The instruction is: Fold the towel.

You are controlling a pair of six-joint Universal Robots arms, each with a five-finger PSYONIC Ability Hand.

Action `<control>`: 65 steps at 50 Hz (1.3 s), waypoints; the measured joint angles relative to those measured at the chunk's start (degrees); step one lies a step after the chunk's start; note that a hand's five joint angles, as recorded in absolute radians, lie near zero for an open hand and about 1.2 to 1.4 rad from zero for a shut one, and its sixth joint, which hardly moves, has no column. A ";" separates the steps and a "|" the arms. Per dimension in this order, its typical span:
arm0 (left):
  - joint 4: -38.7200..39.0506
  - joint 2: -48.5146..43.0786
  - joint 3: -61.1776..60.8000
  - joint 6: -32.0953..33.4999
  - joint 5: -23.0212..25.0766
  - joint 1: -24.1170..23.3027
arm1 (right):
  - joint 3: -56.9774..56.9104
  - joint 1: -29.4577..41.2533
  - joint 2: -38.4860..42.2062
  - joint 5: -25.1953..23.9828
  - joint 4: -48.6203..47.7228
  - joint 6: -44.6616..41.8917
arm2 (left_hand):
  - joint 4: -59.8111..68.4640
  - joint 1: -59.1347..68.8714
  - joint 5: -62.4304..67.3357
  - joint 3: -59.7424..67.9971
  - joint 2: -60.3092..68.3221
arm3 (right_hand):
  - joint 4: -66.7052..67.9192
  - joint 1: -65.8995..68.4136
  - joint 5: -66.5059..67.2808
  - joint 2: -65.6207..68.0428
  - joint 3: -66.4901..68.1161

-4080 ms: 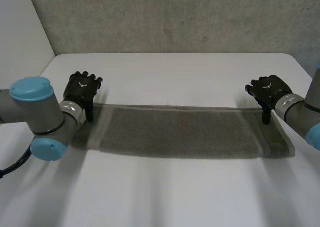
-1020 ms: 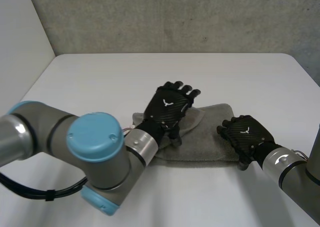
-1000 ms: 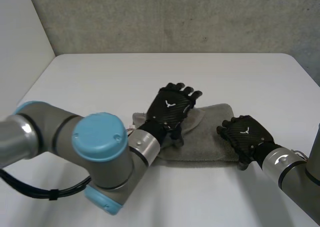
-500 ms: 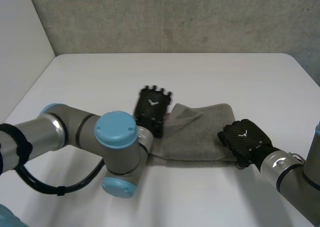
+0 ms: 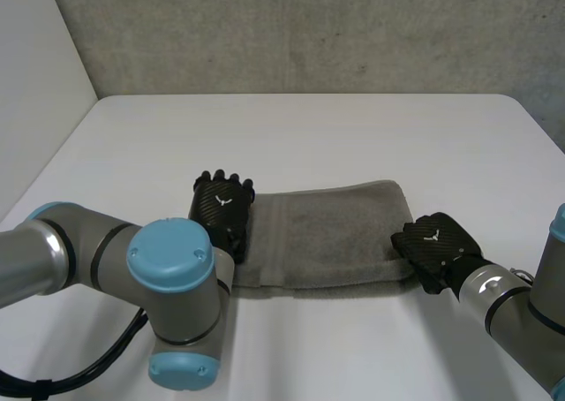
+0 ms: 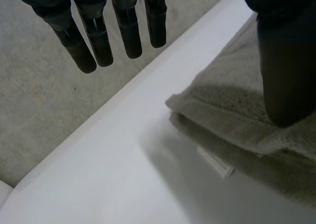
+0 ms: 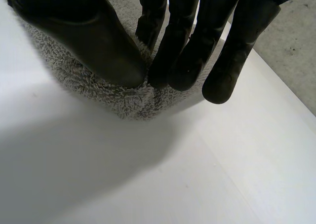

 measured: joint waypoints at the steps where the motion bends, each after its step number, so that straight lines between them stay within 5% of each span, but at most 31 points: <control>1: -0.04 0.47 -0.43 -0.30 -0.07 -0.21 | -0.09 -0.01 -0.06 0.05 0.14 -0.18 | 0.00 -0.01 -0.04 0.00 -0.05 | 0.00 0.00 0.00 0.00 0.00; 21: -0.35 9.16 -9.32 -2.70 -0.19 0.26 | -8.80 2.34 -4.83 3.52 11.81 -15.08 | -2.05 -2.13 -3.80 -2.96 -1.98 | 0.00 1.46 0.14 0.41 0.12; 35: -0.42 21.69 -9.13 -7.71 0.85 10.83 | -31.60 31.07 11.65 2.11 11.33 -15.28 | -2.99 -3.15 -4.90 -4.07 -3.34 | 0.00 2.49 0.44 0.67 0.13; 40: -0.56 22.85 -9.65 -9.51 1.05 13.25 | -35.15 36.04 18.10 0.53 11.29 -15.17 | -2.99 -3.16 -4.94 -4.08 -3.34 | 0.00 2.74 0.44 0.67 0.13; 43: -0.60 22.96 -10.02 -9.91 1.26 13.90 | -35.53 36.61 19.65 0.23 11.33 -14.91 | -2.99 -3.18 -5.05 -4.13 -3.35 | -5.47 -3.62 -5.24 -5.67 -5.08; 50: -0.62 22.59 -10.30 -11.05 5.38 13.59 | -31.93 34.55 15.10 1.25 11.39 -11.00 | -3.00 -3.18 -5.14 -4.14 -3.35 | -60.48 -56.80 -62.10 -60.14 -59.87; 65: -0.76 18.87 -7.42 -17.25 10.98 6.99 | -21.38 17.87 -0.23 -0.68 11.11 20.97 | -2.99 -3.18 -5.14 -4.14 -3.35 | -62.18 -60.06 -63.22 -61.91 -62.38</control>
